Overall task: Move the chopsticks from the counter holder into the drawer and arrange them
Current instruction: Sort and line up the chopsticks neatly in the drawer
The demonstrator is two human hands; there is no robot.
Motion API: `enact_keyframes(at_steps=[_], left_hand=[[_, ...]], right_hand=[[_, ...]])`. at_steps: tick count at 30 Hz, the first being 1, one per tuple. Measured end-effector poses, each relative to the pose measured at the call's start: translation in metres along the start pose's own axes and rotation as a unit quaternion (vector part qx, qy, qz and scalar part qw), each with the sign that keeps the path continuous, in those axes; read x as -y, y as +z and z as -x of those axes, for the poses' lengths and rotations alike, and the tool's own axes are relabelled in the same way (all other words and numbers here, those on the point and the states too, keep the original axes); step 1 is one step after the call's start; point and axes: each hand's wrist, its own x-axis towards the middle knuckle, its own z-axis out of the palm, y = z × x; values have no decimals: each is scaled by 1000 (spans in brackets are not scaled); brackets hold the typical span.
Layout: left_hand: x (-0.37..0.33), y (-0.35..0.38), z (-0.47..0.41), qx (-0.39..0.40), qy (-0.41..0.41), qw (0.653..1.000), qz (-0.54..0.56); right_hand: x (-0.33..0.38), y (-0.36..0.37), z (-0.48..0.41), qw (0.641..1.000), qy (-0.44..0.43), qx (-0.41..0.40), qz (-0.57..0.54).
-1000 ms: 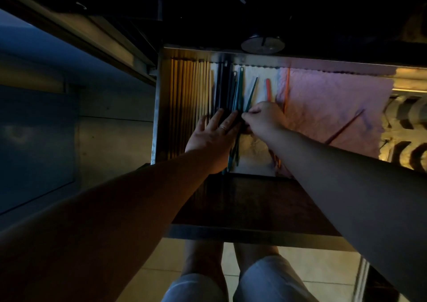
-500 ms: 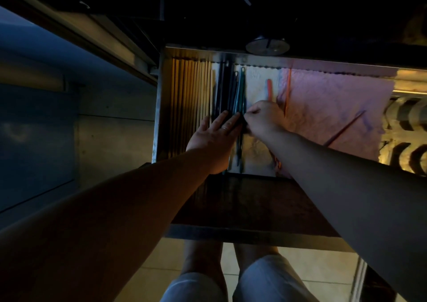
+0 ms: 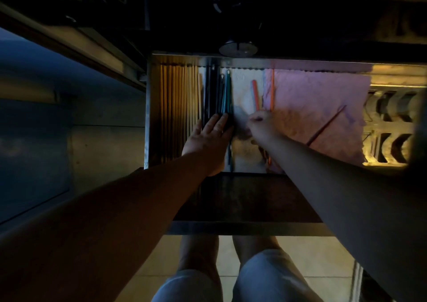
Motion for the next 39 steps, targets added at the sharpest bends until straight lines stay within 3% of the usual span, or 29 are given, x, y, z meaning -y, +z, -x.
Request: enact_keyframes(at_steps=[5,8,12,15,17,23,30,32,36,39], left_hand=[[-32,-12,-7,-81,-19,993,86],[-55,-22,-18,-71,-59,982,163],[-88,-30,-36,-59,-135,935,324],[-109,-29,-51,-59,-192,913,354],[-118,-25,-59,-64,-246,894,369],[-132,-16,-77,-108,-379,824,408],[-122,-14,-86,-62,-364,840,398],[-121,-13,-86,-63,-360,842,398],[-122,-14,-83,-75,-375,825,417],[-119,-15,-78,-94,-379,818,423]], right_hand=[[-17,-39,2,996,-65,-51,21],[-29,-67,3,991,-72,-58,95],[-43,-102,5,988,-45,-69,130],[-61,-126,6,942,-10,-147,302],[-76,-139,1,918,19,-146,370],[-110,-158,-21,962,82,-88,243],[-107,-149,-31,955,32,-155,252],[-101,-142,-33,958,53,-139,246],[-90,-139,-35,977,142,-106,119],[-79,-141,-33,983,160,-85,-14]])
